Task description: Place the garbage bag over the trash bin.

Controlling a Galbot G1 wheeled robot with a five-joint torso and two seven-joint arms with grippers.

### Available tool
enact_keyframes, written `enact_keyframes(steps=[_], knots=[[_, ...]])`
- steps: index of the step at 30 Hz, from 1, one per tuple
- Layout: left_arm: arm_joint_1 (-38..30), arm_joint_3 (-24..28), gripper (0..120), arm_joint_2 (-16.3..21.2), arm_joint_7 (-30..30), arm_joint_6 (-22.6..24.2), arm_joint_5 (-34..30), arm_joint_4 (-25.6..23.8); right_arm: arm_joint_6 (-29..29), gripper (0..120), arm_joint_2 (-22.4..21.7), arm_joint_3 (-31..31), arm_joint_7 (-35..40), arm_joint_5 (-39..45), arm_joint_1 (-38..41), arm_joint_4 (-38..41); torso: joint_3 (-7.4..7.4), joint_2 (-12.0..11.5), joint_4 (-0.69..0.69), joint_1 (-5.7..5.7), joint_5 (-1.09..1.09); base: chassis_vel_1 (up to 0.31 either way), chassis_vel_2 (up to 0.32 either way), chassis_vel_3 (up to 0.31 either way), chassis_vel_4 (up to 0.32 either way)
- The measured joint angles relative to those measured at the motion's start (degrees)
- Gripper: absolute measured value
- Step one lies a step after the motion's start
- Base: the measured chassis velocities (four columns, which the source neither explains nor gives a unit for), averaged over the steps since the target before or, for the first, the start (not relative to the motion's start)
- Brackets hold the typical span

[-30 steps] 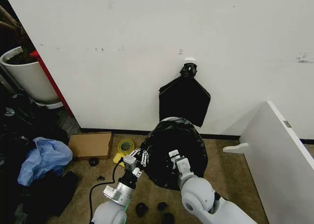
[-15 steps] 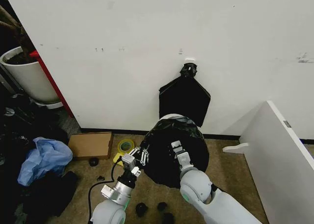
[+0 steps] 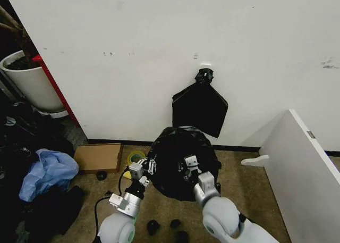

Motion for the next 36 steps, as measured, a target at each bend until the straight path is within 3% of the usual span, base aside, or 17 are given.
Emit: enact_keyframes(steps=[2,3,4,6,9,13,15,19,27,31,36], knots=[[-0.2,-0.1,3,0.1,-0.6,1.2,-0.9,-0.2,4.2,36,-0.5,1.1,-3.8,-0.2,-1.1,0.0,0.00,0.0,0.00,0.00,0.00,0.000,0.000,0.000,0.000],[-0.5,-0.4,3,0.1,-1.2,2.4,-2.1,-0.3,10.4,43,-1.0,3.6,-11.2,0.0,-2.8,0.0,0.00,0.0,-0.01,0.00,0.00,0.000,0.000,0.000,0.000],[-0.6,-0.5,3,0.1,-1.3,2.7,-2.6,-0.3,13.0,46,-1.2,4.8,-14.9,0.7,-3.5,0.2,0.00,0.0,-0.01,0.00,0.00,0.000,0.000,0.000,0.000],[-0.8,-1.0,3,0.2,-0.9,2.5,-4.0,0.1,16.0,54,-1.6,7.3,-21.3,4.3,-4.8,2.0,0.00,0.0,-0.01,0.00,0.01,0.000,0.000,0.000,0.000],[-0.8,-1.7,3,0.2,1.1,0.6,-5.5,1.1,16.4,61,-2.1,8.5,-21.6,8.5,-5.6,5.0,0.00,0.0,-0.01,0.00,0.00,0.000,0.000,0.000,0.000],[-1.5,-3.7,3,-0.1,13.0,-6.7,-10.9,5.4,12.2,79,-3.2,12.0,-10.0,19.2,-4.9,15.8,0.00,0.0,0.00,0.00,0.00,0.000,0.000,0.000,0.000],[-1.6,-3.9,3,-0.1,14.3,-7.2,-11.1,5.8,11.2,83,-3.4,12.7,-8.4,20.3,-4.7,17.1,0.00,0.0,0.00,0.00,0.00,0.000,0.000,0.000,0.000],[-3.3,-4.9,3,0.3,25.8,-12.3,-10.4,11.3,1.0,99,-6.4,19.2,1.0,26.9,-3.1,22.6,0.00,0.0,0.00,0.00,-0.01,0.000,0.000,0.000,0.000],[-4.4,-5.8,3,1.2,34.5,-14.2,-11.0,12.5,-11.2,100,-11.2,22.8,3.8,26.4,-3.2,20.7,0.00,0.0,-0.01,0.00,0.00,0.000,0.000,0.000,0.000],[-4.4,-6.0,3,1.6,38.3,-14.1,-11.0,11.3,-11.2,100,-11.9,22.5,1.1,23.4,-0.1,15.5,0.00,0.0,0.00,0.00,0.02,0.000,0.000,0.000,0.000],[-3.7,-6.2,3,1.9,36.7,-13.1,-10.8,10.0,-9.1,100,-11.7,22.4,0.7,21.1,0.8,12.9,0.00,0.0,0.00,0.00,0.00,0.000,0.000,0.000,0.000]])
